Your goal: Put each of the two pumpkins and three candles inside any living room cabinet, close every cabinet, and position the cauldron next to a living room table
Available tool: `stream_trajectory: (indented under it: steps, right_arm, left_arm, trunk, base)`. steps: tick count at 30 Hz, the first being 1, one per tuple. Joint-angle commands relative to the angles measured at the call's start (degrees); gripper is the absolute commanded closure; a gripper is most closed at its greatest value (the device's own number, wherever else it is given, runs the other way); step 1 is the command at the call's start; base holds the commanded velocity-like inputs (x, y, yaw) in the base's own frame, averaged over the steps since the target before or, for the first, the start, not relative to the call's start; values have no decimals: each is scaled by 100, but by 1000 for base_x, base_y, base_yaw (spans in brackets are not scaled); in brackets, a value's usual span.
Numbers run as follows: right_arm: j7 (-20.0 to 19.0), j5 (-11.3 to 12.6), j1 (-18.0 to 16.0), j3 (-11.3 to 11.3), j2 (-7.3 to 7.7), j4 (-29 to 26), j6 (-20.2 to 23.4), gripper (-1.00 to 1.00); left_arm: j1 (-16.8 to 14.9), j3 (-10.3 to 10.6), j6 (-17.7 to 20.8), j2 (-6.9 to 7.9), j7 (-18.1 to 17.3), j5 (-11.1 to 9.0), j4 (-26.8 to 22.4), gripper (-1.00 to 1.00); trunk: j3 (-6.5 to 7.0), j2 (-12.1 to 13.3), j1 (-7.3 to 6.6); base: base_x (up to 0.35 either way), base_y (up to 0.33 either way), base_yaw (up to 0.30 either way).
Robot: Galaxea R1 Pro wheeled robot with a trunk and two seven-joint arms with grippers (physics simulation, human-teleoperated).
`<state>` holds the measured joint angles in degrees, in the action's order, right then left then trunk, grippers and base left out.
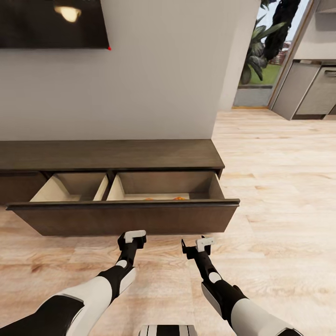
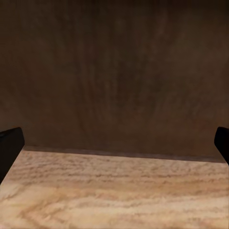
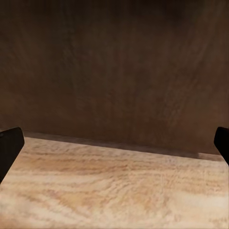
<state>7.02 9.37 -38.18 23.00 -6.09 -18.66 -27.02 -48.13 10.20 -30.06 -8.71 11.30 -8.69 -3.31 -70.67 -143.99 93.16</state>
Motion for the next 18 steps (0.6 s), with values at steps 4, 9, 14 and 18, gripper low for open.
stream_trajectory:
  steps: [4, 9, 14, 18]
  right_arm:
    - [24, 56, -5, 48, 3, 10, -23, -100]
    - [20, 56, -5, 47, 3, 7, -23, -100]
    - [19, 56, -5, 47, 3, 11, -12, -100]
    - [18, 56, -5, 46, 3, 11, -7, -100]
  left_arm:
    - [-4, 52, -18, 1, 22, -46, 5, -100]
    - [-4, 52, -16, 1, 22, -46, 5, -100]
    - [-4, 52, -11, 1, 22, -50, 5, -100]
    - [-4, 52, -10, 1, 22, -49, 5, -100]
  trunk:
    - [-4, -2, -1]
    - [-4, -2, -1]
    - [-4, -2, -1]
    - [-4, -2, -1]
  base:
    - [11, 0, 0]
    - [199, 0, 0]
    - [311, 0, 0]
    - [322, 0, 0]
